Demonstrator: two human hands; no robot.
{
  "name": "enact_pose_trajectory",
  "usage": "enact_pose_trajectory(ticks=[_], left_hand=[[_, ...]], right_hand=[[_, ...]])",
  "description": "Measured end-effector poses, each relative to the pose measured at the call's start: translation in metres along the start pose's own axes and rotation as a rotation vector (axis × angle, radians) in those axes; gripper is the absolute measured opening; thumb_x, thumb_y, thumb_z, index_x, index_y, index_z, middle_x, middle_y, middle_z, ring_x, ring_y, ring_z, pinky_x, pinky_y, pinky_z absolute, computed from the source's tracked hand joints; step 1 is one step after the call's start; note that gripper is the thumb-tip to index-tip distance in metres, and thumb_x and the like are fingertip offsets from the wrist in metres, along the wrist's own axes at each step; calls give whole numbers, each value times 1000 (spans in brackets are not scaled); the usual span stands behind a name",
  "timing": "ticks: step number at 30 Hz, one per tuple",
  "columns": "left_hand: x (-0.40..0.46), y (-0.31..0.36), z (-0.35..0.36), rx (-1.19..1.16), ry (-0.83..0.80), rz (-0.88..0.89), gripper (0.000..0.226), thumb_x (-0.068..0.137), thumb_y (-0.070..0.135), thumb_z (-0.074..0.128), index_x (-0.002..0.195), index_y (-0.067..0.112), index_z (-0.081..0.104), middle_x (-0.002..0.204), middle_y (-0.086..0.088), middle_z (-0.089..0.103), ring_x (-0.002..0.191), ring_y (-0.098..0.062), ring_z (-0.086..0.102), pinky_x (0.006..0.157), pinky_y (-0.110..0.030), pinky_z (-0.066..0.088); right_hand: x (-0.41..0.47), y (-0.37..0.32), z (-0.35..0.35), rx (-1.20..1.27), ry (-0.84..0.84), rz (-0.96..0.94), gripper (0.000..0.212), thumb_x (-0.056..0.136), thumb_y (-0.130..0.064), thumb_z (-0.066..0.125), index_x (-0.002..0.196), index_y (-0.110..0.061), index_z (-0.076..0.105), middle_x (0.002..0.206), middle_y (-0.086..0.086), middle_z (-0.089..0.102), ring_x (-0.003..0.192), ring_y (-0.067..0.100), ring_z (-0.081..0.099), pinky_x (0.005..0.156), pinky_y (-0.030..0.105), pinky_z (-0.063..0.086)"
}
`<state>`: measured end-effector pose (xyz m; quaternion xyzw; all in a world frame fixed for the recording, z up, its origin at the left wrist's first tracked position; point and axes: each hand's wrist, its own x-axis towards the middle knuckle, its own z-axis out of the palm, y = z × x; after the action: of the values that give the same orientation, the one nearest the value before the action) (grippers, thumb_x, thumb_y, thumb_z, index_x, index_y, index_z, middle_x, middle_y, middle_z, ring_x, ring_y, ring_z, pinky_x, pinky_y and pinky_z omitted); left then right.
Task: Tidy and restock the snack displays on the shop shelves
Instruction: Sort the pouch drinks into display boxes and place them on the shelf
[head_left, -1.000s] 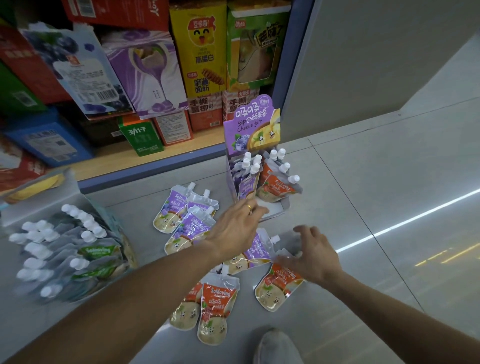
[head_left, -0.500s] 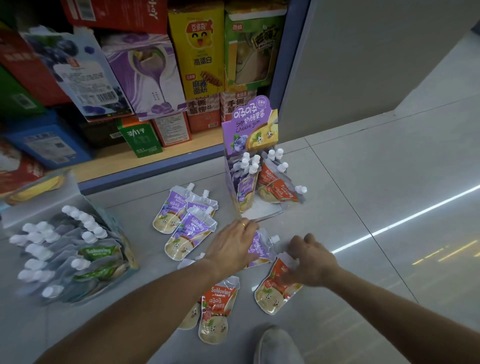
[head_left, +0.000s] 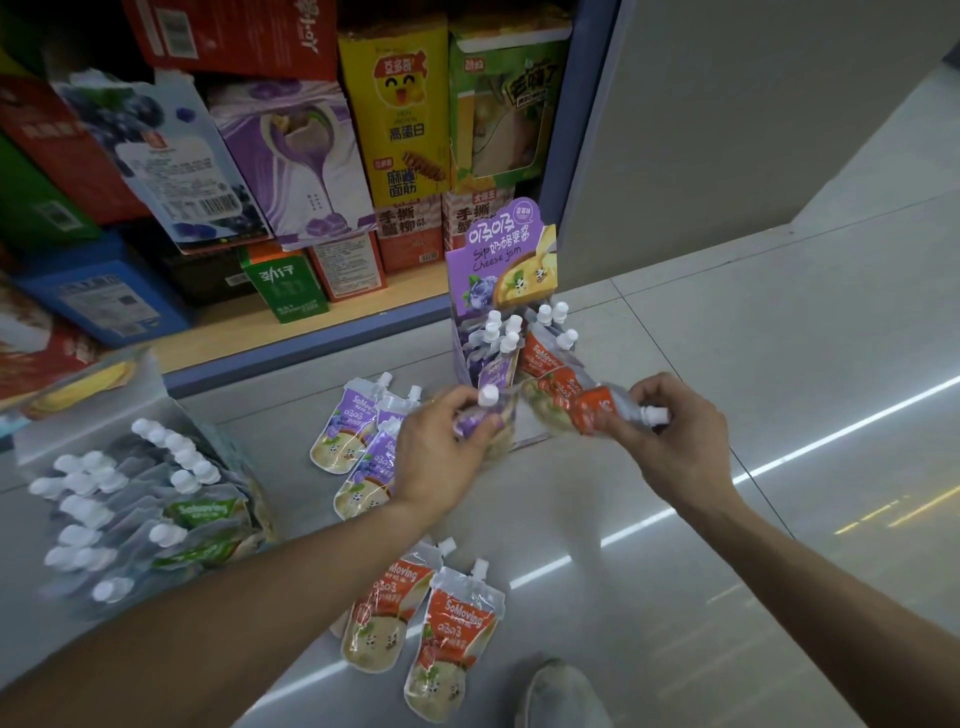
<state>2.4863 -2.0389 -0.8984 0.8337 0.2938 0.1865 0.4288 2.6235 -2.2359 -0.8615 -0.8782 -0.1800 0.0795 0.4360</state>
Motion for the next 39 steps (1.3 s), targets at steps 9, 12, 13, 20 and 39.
enact_pose_trajectory(ticks=[9, 12, 13, 20, 39], left_hand=[[27, 7, 19, 344, 5, -11, 39, 91, 46, 73, 123, 28, 58, 104, -6, 73, 94, -29, 68, 71, -35, 52], [20, -1, 22, 327, -35, 58, 33, 96, 38, 68, 124, 26, 55, 109, -5, 72, 96, -29, 68, 74, -42, 57], [19, -3, 22, 327, -38, 80, 33, 98, 32, 66, 128, 23, 57, 113, -6, 71, 99, -29, 67, 76, -42, 56], [31, -4, 19, 223, 2, 56, 29, 93, 24, 74, 120, 20, 64, 113, 1, 66, 93, -18, 63, 78, -27, 44], [44, -11, 27, 206, 8, -171, 29, 86, 39, 80, 89, 21, 58, 78, 8, 65, 78, -16, 64, 68, -29, 44]], right_hand=[[21, 0, 58, -420, 95, -33, 38, 84, -36, 79, 106, -17, 54, 117, 5, 49, 99, 24, 55, 68, 30, 40], [28, 0, 59, -346, 16, 49, 39, 91, -34, 70, 109, -18, 39, 108, 3, 56, 83, 23, 53, 65, 32, 37], [30, -1, 57, -333, 6, 52, 41, 91, -34, 70, 111, -19, 37, 105, 2, 58, 81, 22, 53, 65, 32, 38], [65, -32, 50, -542, -36, -170, 38, 86, -15, 75, 118, -19, 54, 108, 5, 67, 91, 21, 56, 69, 31, 40], [64, -9, 44, -228, 40, -11, 43, 84, -19, 81, 106, -23, 44, 98, -2, 61, 85, 17, 59, 61, 26, 48]])
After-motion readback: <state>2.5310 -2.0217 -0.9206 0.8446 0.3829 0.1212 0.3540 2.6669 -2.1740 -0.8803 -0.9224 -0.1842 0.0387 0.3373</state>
